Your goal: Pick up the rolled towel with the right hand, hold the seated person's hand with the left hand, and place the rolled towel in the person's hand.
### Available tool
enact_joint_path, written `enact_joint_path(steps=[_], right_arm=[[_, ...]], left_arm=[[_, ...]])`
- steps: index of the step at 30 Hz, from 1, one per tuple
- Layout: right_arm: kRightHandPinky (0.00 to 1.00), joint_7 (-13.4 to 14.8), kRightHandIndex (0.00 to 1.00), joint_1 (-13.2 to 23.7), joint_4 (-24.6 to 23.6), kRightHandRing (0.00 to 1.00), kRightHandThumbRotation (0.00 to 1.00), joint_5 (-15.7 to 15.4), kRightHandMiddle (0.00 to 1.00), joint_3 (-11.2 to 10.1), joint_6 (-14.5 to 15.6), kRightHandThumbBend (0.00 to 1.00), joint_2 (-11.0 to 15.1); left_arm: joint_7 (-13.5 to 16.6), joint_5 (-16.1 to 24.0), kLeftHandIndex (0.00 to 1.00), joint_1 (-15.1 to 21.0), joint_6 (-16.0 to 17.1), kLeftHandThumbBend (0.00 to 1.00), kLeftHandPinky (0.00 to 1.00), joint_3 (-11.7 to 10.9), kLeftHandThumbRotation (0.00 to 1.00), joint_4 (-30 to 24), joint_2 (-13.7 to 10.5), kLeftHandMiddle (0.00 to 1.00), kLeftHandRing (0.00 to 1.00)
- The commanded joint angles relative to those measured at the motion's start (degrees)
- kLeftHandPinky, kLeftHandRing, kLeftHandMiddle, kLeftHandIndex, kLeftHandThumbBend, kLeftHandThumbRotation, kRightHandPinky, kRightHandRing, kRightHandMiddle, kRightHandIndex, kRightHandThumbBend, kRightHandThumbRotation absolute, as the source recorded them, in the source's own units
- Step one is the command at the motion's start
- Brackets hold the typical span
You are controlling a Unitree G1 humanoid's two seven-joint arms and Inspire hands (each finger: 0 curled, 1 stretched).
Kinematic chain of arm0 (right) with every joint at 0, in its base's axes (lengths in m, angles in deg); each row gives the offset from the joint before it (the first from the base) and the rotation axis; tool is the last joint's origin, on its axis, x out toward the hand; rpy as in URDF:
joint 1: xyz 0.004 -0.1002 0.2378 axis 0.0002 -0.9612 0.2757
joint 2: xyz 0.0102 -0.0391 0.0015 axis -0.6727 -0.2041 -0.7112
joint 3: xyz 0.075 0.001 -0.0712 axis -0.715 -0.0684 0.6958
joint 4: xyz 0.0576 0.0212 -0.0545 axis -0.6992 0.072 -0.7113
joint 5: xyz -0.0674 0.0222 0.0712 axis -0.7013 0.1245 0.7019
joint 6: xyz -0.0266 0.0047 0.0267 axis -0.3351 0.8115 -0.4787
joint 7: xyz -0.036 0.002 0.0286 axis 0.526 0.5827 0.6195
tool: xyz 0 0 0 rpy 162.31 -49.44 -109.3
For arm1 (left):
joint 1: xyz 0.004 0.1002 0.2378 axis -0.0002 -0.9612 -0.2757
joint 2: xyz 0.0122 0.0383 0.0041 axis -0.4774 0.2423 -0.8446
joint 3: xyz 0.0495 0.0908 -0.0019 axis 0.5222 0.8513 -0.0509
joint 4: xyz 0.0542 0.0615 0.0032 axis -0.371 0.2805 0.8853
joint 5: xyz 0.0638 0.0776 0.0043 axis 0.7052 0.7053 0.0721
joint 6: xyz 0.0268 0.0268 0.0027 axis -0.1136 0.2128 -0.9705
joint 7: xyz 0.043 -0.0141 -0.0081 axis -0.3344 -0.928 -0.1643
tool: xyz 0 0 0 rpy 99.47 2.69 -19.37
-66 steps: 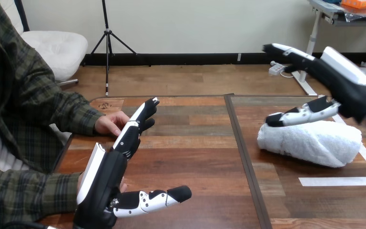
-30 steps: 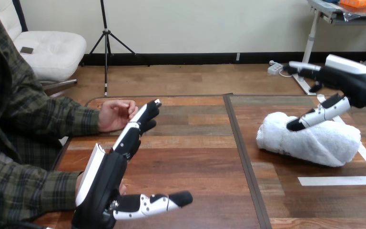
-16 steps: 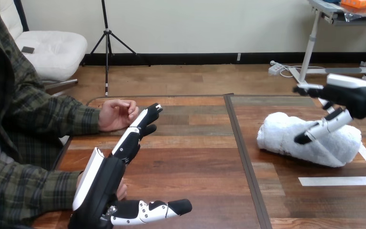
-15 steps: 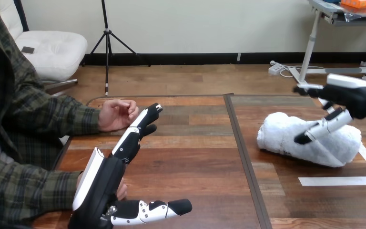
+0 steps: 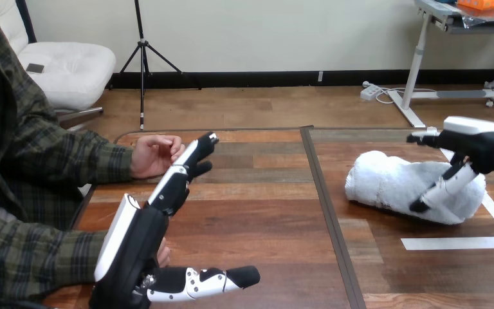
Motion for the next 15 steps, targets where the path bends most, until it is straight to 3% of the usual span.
enact_joint_path(steps=[1,4,15], right_arm=[[0.86,4.4,0.96,6.7,2.1,0.97,0.29,-2.3,0.96,2.7,1.9,0.99,-3.8],[0.87,5.8,0.96,6.7,3.2,0.97,0.30,-3.2,0.96,3.6,1.1,0.98,-4.3],[0.88,10.7,0.96,6.2,6.4,0.96,0.33,-5.4,0.96,6.1,4.7,1.00,-7.3]], left_arm=[[0.4,0.7,0.92,1.2,0.0,1.00,0.89,-0.2,0.23,-4.1,-0.1,0.95,0.94],[0.1,0.0,0.92,0.9,-0.6,1.00,0.88,0.1,0.23,-5.0,-0.2,0.95,0.94],[0.1,-0.1,0.92,-0.9,-1.2,1.00,0.88,0.2,0.26,-7.9,-0.1,0.95,0.94]])
